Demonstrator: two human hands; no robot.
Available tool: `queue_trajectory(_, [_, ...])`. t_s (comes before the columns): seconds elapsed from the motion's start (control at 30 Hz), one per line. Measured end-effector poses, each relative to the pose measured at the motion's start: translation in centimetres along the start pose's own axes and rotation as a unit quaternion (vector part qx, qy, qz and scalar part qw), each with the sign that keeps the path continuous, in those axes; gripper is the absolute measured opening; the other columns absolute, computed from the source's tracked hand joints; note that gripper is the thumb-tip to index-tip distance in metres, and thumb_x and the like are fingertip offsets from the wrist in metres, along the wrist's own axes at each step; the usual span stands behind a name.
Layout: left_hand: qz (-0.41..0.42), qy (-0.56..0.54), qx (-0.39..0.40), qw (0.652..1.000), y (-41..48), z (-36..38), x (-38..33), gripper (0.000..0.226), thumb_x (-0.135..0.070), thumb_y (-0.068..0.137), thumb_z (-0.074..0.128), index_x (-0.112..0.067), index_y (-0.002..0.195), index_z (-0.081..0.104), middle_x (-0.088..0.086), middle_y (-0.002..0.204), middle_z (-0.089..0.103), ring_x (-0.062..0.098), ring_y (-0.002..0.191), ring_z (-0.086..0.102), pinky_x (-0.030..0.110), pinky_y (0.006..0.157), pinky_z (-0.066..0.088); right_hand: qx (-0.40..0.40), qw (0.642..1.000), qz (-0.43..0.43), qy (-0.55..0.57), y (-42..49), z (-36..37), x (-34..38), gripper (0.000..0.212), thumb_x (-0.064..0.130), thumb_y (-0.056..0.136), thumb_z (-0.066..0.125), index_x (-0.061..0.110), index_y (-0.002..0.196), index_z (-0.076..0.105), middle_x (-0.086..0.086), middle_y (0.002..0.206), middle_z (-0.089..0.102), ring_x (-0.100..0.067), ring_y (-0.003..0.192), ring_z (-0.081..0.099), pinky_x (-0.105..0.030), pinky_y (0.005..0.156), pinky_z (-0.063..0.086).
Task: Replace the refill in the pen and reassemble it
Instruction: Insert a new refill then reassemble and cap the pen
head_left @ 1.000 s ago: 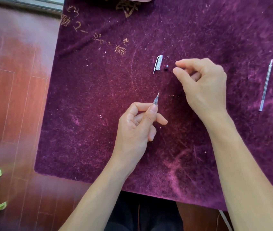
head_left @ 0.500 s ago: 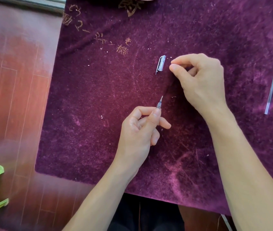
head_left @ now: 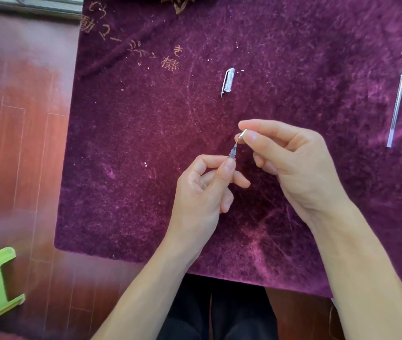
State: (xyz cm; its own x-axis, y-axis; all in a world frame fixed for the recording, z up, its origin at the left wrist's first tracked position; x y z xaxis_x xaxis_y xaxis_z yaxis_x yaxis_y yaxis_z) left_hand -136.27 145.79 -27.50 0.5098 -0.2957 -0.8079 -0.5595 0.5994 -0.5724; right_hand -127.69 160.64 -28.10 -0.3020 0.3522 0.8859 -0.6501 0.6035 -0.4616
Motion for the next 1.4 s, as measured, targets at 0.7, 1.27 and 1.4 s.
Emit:
queue_trajectory(0.7, [0.007, 0.005, 0.017, 1.0, -0.9, 0.6, 0.8, 0.017, -0.024, 0.105, 0.058, -0.009, 0.108, 0.065, 0.005, 0.082, 0.076, 0.006, 0.045, 0.046, 0.012, 0.048, 0.04, 0.012, 1.0, -0.014, -0.004, -2.2, 0.0, -0.6, 0.025, 0.008, 0.101, 0.072, 0.018, 0.123, 0.077, 0.003, 0.093, 0.08, 0.0, 0.063, 0.059, -0.016, 0.065, 0.053])
queue_trajectory(1.27, [0.032, -0.01, 0.024, 0.999, -1.7, 0.8, 0.6, 0.015, -0.019, 0.106, 0.055, -0.009, 0.104, 0.065, 0.005, 0.079, 0.076, 0.001, 0.041, 0.047, 0.009, 0.042, 0.038, 0.092, 0.994, 0.044, 0.026, -2.9, 0.6, -1.2, 0.025, 0.035, 0.096, 0.067, 0.022, 0.11, 0.084, 0.014, 0.062, 0.058, 0.0, 0.059, 0.05, -0.024, 0.069, 0.047])
queue_trajectory(1.4, [0.022, -0.025, 0.039, 0.999, -1.7, 0.9, 0.6, 0.015, -0.017, 0.106, 0.052, -0.008, 0.105, 0.063, 0.005, 0.08, 0.075, 0.003, 0.041, 0.046, 0.012, 0.041, 0.037, 0.108, 0.992, 0.053, 0.046, -3.2, 0.7, -1.4, 0.027, 0.036, 0.096, 0.065, 0.021, 0.109, 0.084, 0.005, 0.063, 0.056, 0.0, 0.06, 0.053, -0.017, 0.069, 0.051])
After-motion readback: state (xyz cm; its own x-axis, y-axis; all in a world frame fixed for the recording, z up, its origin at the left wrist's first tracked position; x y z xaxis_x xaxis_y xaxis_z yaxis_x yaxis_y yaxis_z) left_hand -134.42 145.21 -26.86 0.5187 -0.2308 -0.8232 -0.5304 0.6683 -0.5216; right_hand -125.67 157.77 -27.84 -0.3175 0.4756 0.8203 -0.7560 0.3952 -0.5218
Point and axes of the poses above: each hand's wrist, its own y-axis towards the middle knuckle, its own z-axis out of the palm, x = y × z, the point moved 4 cm from there along y, towards the middle knuckle
